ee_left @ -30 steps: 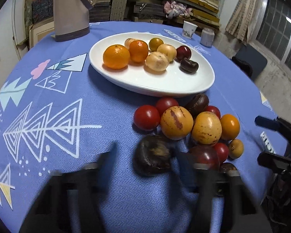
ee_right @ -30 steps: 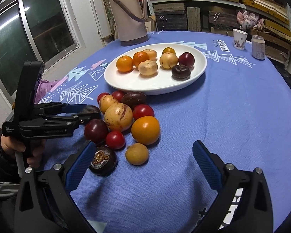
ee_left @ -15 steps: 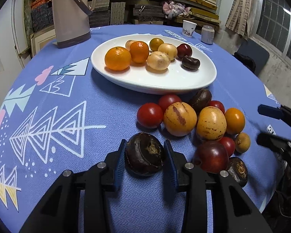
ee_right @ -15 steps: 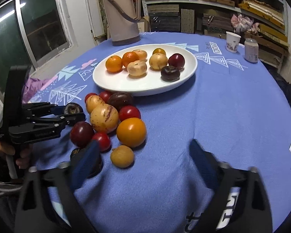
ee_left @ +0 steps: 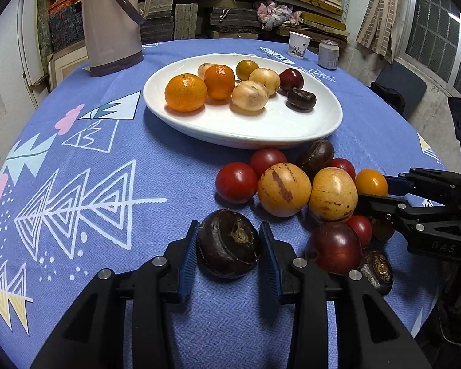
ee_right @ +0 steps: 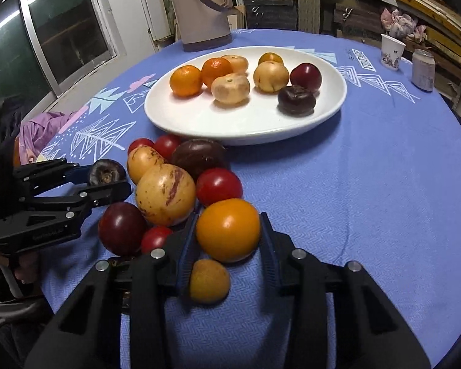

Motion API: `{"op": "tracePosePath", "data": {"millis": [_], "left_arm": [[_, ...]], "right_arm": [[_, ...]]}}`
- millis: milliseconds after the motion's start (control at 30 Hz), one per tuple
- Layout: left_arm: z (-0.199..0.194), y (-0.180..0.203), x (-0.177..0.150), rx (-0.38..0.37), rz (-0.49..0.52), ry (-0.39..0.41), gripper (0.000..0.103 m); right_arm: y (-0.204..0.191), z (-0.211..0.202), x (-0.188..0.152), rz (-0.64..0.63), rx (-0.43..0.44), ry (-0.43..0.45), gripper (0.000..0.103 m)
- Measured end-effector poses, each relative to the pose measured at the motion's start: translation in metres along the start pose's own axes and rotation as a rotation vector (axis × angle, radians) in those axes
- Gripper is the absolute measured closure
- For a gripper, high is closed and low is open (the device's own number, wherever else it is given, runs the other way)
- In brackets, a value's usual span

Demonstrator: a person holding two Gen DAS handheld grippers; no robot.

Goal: Organize fruits
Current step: 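Grasp a dark brown fruit with the left tool while the right tool grasps an orange round fruit, then lift both held fruits and carry them over the white plate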

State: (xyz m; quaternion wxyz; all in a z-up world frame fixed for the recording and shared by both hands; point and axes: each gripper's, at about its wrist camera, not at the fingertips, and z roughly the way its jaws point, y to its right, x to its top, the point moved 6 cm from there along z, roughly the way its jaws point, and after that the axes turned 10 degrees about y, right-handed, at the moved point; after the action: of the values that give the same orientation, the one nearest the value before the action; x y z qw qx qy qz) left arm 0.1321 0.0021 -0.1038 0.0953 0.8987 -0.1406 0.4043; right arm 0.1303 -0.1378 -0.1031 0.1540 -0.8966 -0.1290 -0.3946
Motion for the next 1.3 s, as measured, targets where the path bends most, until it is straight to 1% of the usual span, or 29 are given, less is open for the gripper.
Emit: {"op": "tracePosePath", "data": {"millis": [167,333,500,767,867,1033,1200,1300], "left_arm": [[-0.002,-0.001,0.0,0.009,0.006,0.0,0.065],[-0.012,-0.008,0.0,0.023,-0.022,0.009,0.065],[-0.031,-0.017,0.009,0.031,-0.049,0.048,0.065],[-0.053,-0.021,0.033,0.03,-0.052,0.11,0.065],[-0.055,-0.021,0.039,0.03,-0.052,0.112,0.065],[-0.052,-0.015,0.052,0.031,-0.022,0.113,0.065],[-0.046,-0.007,0.069,0.024,0.011,0.126,0.065],[-0.039,-0.005,0.085,0.028,0.029,0.137,0.065]], "right_arm": [[0.006,-0.018,0.003,0.026,0.001,0.043,0.065],[0.017,-0.04,0.007,0.045,-0.008,0.086,0.065],[0.024,-0.052,0.01,0.056,-0.011,0.113,0.065],[0.028,-0.072,0.02,0.069,-0.007,0.166,0.065],[0.029,-0.079,0.025,0.069,-0.005,0.183,0.065],[0.027,-0.084,0.035,0.047,-0.009,0.204,0.065],[0.03,-0.081,0.053,0.038,-0.012,0.228,0.065],[0.031,-0.076,0.072,0.026,-0.006,0.246,0.065]]}}
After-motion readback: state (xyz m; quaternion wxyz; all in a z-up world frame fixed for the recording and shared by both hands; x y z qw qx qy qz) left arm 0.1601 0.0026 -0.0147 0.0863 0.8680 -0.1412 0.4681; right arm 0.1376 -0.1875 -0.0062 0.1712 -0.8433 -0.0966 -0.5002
